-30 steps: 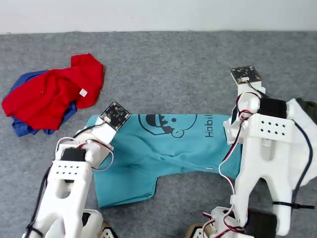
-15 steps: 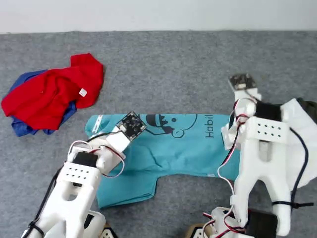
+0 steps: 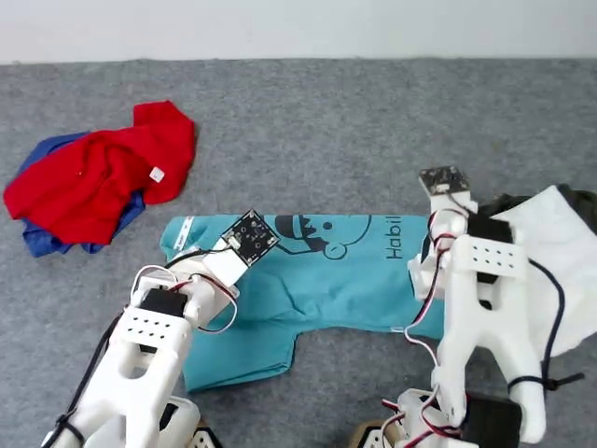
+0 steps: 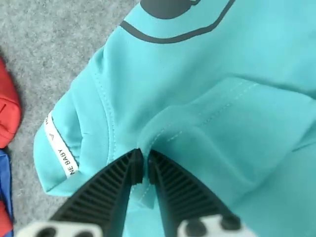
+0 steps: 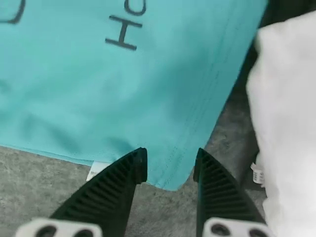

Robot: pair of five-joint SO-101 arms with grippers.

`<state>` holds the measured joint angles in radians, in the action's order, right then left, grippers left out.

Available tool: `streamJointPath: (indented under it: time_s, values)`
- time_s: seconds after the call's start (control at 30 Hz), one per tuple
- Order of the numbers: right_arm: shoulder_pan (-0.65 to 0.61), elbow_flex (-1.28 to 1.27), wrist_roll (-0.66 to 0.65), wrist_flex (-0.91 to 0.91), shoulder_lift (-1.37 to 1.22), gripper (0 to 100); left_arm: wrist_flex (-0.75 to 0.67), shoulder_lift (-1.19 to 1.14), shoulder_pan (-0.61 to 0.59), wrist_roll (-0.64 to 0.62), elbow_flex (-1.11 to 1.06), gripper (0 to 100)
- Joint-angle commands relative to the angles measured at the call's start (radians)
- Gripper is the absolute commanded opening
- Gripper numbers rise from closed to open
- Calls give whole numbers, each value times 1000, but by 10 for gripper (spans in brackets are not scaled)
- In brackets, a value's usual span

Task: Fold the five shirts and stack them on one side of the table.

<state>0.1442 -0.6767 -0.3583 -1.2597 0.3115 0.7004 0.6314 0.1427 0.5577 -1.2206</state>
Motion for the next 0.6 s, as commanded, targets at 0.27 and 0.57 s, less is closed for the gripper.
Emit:
streamJointPath:
  time_s: [0.27,0.57]
  values:
    - [12,-103,-37,122,2,165,-12,3,-103,-11,13,19]
    - [5,-106,-37,114,4,165,78,3,-103,-273,131,196]
